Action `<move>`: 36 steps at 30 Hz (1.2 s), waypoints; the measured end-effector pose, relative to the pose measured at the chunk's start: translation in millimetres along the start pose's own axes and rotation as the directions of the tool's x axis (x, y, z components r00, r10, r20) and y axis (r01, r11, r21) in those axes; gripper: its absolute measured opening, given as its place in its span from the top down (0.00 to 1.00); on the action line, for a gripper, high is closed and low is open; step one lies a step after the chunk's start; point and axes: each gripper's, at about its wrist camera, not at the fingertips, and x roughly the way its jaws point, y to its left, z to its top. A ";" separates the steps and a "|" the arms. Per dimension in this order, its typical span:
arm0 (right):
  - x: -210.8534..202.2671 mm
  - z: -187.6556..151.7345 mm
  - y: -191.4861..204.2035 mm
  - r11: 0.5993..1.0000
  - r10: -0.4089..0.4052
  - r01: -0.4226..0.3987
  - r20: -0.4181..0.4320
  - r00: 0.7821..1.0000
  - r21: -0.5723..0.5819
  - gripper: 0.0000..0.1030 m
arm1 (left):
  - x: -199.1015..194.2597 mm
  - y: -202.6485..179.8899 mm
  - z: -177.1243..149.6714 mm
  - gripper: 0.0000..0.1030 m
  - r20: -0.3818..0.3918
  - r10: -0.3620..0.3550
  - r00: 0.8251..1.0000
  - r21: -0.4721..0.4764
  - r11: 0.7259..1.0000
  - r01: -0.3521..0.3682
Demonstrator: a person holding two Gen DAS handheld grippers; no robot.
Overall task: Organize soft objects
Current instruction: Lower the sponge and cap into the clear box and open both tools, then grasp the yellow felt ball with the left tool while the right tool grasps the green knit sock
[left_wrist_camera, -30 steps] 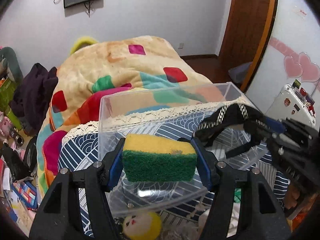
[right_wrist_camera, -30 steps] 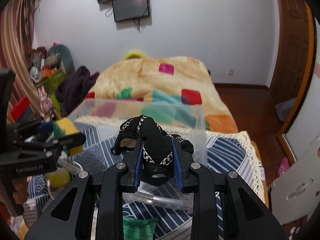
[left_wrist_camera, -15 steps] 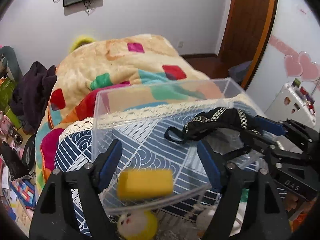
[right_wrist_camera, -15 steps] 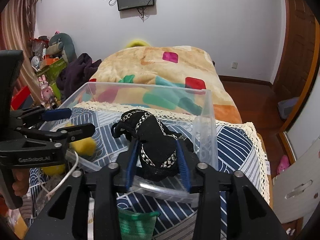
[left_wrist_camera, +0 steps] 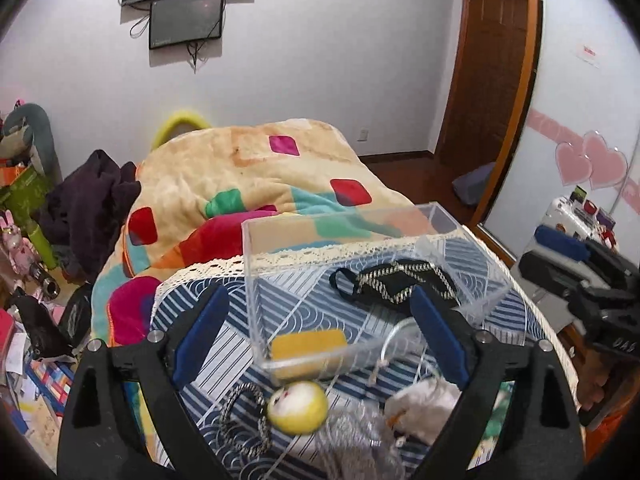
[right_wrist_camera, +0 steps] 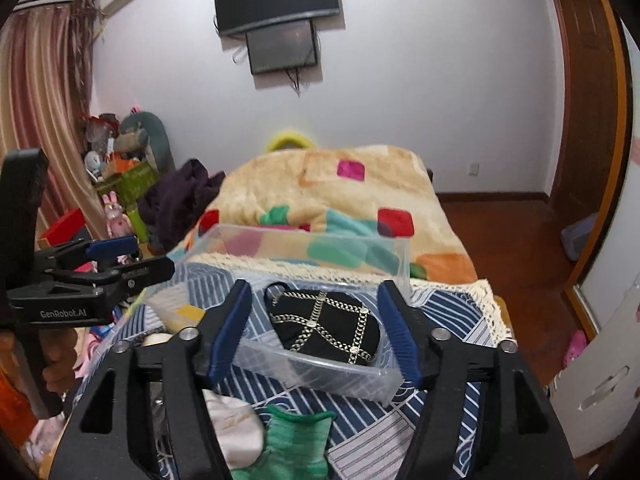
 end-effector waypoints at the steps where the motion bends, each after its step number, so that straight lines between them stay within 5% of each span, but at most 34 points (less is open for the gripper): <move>1: -6.0 -1.8 3.1 1.000 0.007 -0.007 0.017 1.000 -0.008 0.32 | -2.7 -1.1 -3.7 0.10 -0.002 0.001 1.000 0.009 1.000 -0.001; 8: -7.8 -16.3 15.4 0.999 0.039 -0.038 0.008 0.999 -0.031 0.31 | -13.1 1.0 -37.6 0.09 -0.022 0.020 1.000 0.044 0.999 -0.020; 16: 11.0 -57.7 8.2 1.000 0.026 -0.026 -0.113 0.993 0.000 0.31 | 6.8 19.0 -76.0 0.10 -0.073 0.110 0.991 0.035 0.994 -0.108; 19: 23.1 -74.0 1.4 1.000 0.019 -0.015 -0.176 0.984 0.022 0.31 | 10.9 24.1 -85.8 0.23 -0.085 0.106 0.991 0.018 0.994 -0.105; 27: 39.5 -100.1 -15.6 0.992 0.098 -0.068 -0.288 0.953 0.110 0.32 | 22.4 29.5 -88.6 0.37 -0.117 0.056 0.992 -0.024 0.998 -0.059; 33: 29.3 -103.7 -16.8 0.988 0.127 -0.096 -0.276 0.953 0.125 0.56 | 24.3 22.5 -86.8 0.38 -0.106 0.054 0.993 -0.011 0.998 -0.056; 36: 18.6 -98.4 -16.7 0.991 0.098 -0.072 -0.247 0.964 0.110 0.57 | 28.0 23.8 -85.4 0.38 -0.114 0.035 0.993 -0.026 0.999 -0.038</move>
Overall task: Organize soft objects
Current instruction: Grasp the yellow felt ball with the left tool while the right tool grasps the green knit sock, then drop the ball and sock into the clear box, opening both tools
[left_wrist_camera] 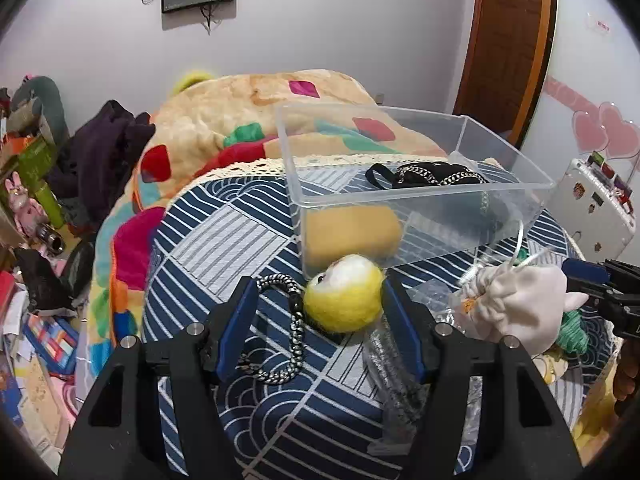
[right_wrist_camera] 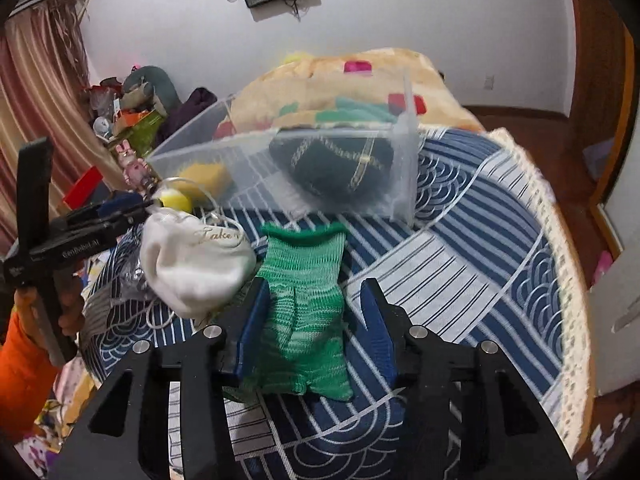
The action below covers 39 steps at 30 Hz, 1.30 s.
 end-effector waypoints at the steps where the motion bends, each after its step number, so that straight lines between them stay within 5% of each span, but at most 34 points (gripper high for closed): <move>1: -2.0 1.2 0.4 1.000 -0.007 0.007 0.007 1.000 0.000 0.57 | 1.9 0.0 0.8 0.38 -0.003 -0.006 1.000 -0.006 1.000 0.006; 7: 21.6 -7.0 4.1 1.000 -0.009 0.008 -0.064 0.998 -0.025 0.64 | 9.3 -8.1 1.7 0.46 -0.008 -0.026 1.000 -0.004 1.000 0.026; 15: 16.0 -9.0 17.4 0.996 -0.037 0.036 -0.012 0.999 -0.086 0.83 | 9.9 -15.5 1.6 0.61 -0.012 -0.060 0.998 0.018 0.998 0.060; 23: 3.5 0.7 2.1 0.999 -0.028 0.029 0.038 0.999 -0.033 0.85 | -6.1 -10.4 1.7 0.62 0.003 -0.064 0.998 0.012 0.998 0.064; 39: -43.0 36.7 5.3 0.994 -0.075 0.091 0.224 0.972 -0.063 0.87 | -62.4 -22.3 19.2 0.62 0.162 -0.044 0.986 0.057 0.998 0.035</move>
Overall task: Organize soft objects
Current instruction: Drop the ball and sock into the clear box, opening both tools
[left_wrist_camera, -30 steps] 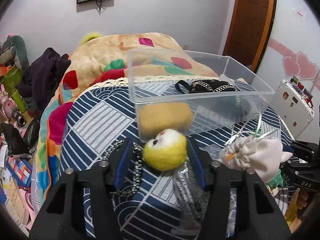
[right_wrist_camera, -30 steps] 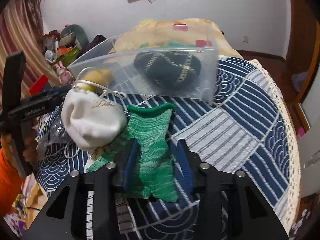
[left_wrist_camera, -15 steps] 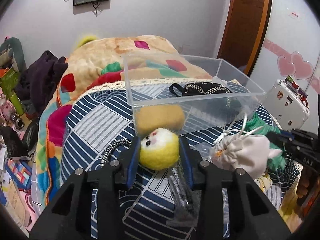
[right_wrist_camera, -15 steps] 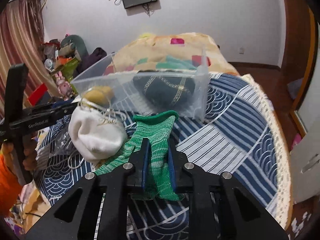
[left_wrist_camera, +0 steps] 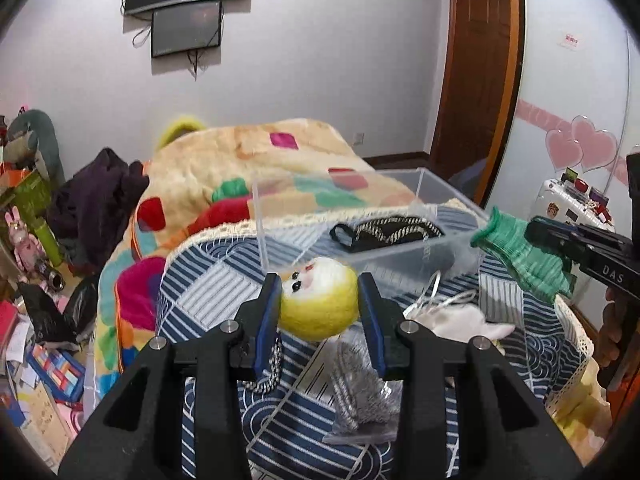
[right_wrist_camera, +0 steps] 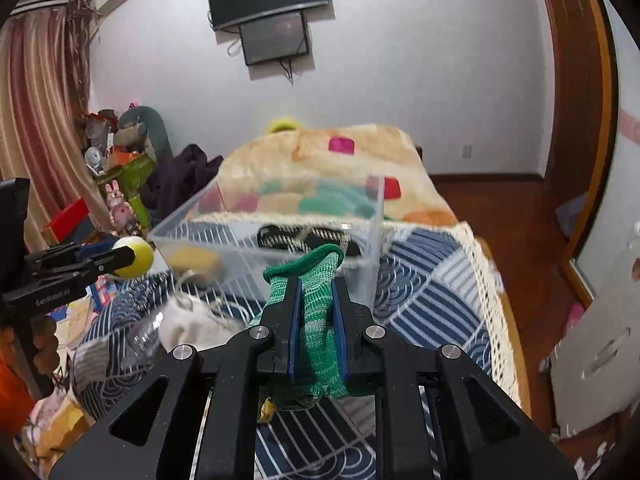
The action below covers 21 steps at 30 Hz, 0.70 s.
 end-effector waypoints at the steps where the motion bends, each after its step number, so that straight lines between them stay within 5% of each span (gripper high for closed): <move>1: 0.1 4.3 0.7 1.000 -0.001 0.001 0.012 1.000 -0.006 0.87 | -0.3 -0.8 3.4 0.62 0.009 0.000 1.000 0.001 1.000 0.000; 11: 20.1 48.5 9.8 0.999 0.003 0.000 0.093 0.996 -0.033 0.87 | 25.7 0.7 27.1 0.62 0.007 -0.015 1.000 -0.026 1.000 0.015; 21: 71.2 65.5 25.8 0.998 0.003 -0.002 0.025 1.000 -0.066 0.87 | 75.9 -1.3 41.9 0.63 -0.064 -0.008 0.998 -0.028 1.000 0.006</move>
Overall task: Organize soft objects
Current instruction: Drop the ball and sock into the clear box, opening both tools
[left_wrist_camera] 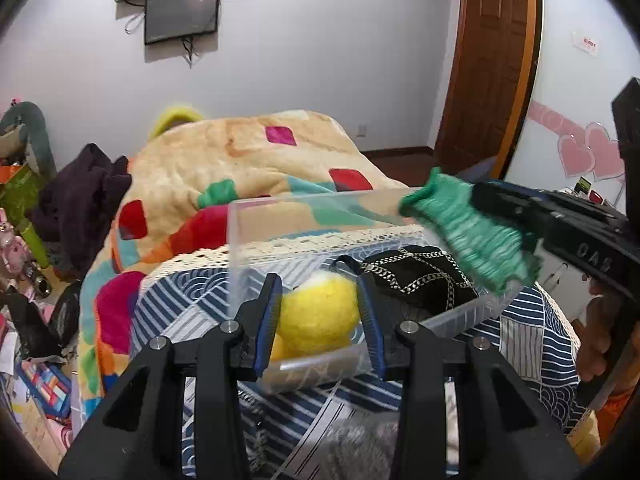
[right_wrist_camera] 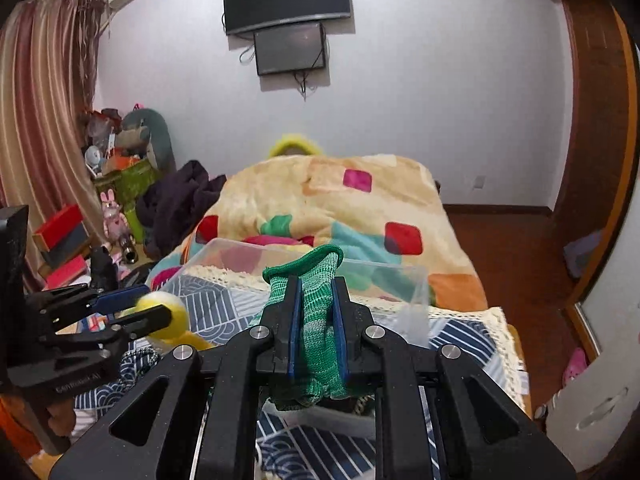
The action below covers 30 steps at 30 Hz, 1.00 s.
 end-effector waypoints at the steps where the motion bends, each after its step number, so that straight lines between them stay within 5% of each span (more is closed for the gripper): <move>1: 3.8 0.0 -0.2 1.000 0.006 -0.006 -0.010 1.000 0.003 0.87 | 4.7 -1.6 1.1 0.65 -0.009 0.000 1.000 0.003 1.000 0.000; 15: 57.5 -18.5 6.3 0.996 -0.041 0.023 -0.218 0.975 -0.088 0.87 | 29.0 -7.3 4.1 0.67 -0.065 -0.043 0.997 0.003 0.999 0.043; 20: 51.3 -17.5 2.7 0.997 -0.041 0.023 -0.230 0.972 -0.080 0.84 | 20.1 -5.0 5.0 0.65 -0.059 -0.051 0.997 -0.001 0.999 0.051; 30: 1.3 -5.4 14.3 0.993 -0.020 0.009 -0.094 0.995 -0.118 0.41 | -16.3 0.1 2.6 0.43 0.012 -0.036 0.999 0.001 0.999 0.036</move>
